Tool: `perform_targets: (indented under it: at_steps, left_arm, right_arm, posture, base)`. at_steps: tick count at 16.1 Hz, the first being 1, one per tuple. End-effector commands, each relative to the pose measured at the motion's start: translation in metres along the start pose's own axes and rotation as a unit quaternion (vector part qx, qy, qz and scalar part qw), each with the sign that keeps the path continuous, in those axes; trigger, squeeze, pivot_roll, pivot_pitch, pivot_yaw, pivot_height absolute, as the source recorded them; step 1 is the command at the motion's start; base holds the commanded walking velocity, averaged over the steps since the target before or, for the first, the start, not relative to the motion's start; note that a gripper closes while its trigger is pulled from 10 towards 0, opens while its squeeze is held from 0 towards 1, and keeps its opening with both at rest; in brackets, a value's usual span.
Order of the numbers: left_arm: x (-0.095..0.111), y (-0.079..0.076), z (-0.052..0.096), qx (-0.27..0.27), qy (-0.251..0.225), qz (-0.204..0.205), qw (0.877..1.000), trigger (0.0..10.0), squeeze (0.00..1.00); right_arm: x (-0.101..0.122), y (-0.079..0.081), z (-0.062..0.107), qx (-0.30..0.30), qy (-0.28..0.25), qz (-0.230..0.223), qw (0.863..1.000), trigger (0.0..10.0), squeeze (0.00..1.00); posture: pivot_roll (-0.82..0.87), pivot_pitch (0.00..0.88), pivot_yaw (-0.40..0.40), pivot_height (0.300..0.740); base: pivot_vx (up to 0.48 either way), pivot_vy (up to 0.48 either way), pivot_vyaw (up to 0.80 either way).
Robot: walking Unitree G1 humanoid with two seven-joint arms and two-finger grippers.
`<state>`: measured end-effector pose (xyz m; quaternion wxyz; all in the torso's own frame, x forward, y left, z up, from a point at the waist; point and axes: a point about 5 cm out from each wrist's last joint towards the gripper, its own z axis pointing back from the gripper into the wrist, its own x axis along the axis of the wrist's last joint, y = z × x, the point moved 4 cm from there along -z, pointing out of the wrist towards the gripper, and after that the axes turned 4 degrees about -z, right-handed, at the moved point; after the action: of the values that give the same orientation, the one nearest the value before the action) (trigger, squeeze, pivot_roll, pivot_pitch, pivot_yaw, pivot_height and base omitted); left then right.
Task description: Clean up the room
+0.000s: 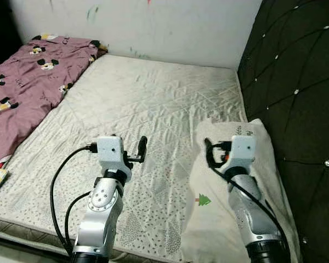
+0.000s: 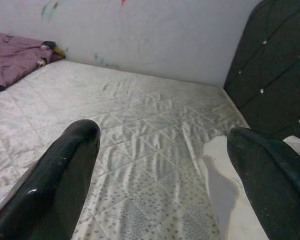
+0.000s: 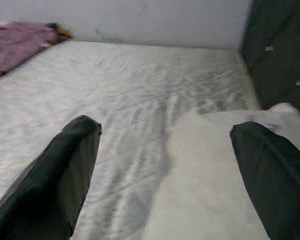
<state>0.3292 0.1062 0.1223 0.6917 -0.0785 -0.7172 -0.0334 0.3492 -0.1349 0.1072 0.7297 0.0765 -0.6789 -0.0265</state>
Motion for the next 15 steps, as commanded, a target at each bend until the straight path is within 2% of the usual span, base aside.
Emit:
perform_targets:
  at_steps: [1, 5, 7, 8, 9, 12, 13, 15]
  left_arm:
    - [0.005, 0.003, 0.001, 0.005, -0.003, -0.004, 1.000, 10.0, 0.00]
    - [0.006, 0.022, 0.015, 0.045, 0.001, -0.001, 0.999, 10.0, 0.00]
    - [0.002, 0.027, 0.021, 0.052, 0.009, -0.003, 0.999, 10.0, 0.00]
    - [0.001, 0.028, 0.021, 0.054, 0.011, -0.003, 0.998, 10.0, 0.00]
    - [0.001, 0.026, 0.021, 0.050, 0.014, -0.002, 0.999, 10.0, 0.00]
    - [0.003, 0.019, 0.017, 0.034, 0.014, -0.002, 0.999, 10.0, 0.00]
    - [0.004, 0.020, 0.016, 0.034, 0.014, -0.004, 0.999, 10.0, 0.00]
    - [0.005, 0.023, 0.015, 0.037, 0.013, -0.006, 0.999, 10.0, 0.00]
  right_arm:
    - [0.006, 0.006, 0.002, 0.018, -0.009, -0.014, 1.000, 10.0, 0.00]
    - [0.001, -0.006, 0.008, -0.010, 0.001, -0.004, 1.000, 10.0, 0.00]
    - [0.004, -0.008, 0.007, -0.030, -0.004, 0.048, 0.998, 10.0, 0.00]
    - [0.004, -0.008, 0.007, -0.033, -0.007, 0.051, 0.998, 10.0, 0.00]
    - [0.007, 0.001, 0.007, 0.003, -0.014, 0.027, 1.000, 10.0, 0.00]
    - [0.013, -0.002, 0.006, -0.011, -0.032, 0.056, 0.998, 10.0, 0.00]
    - [0.010, 0.007, 0.009, 0.035, -0.014, -0.006, 0.999, 10.0, 0.00]
    - [0.011, 0.006, 0.009, 0.028, -0.017, -0.009, 0.999, 10.0, 0.00]
  posture:
    - [-0.04, 0.000, -0.005, 0.740]
    - [-0.01, 0.000, -0.024, 0.740]
    - [-0.01, 0.007, -0.018, 0.740]
    - [-0.01, 0.008, -0.017, 0.740]
    - [-0.02, 0.013, -0.009, 0.740]
    - [-0.03, 0.019, -0.001, 0.740]
    - [-0.03, 0.019, -0.003, 0.740]
    - [-0.03, 0.021, -0.008, 0.740]
  base:
    - [0.000, 0.000, 0.00]
    - [0.000, 0.000, 0.00]
    - [0.000, 0.285, 0.00]
    - [0.000, 0.307, 0.00]
    - [0.000, 0.315, 0.00]
    - [0.000, 0.336, 0.00]
    - [0.000, 0.345, 0.00]
    - [0.000, 0.369, 0.00]
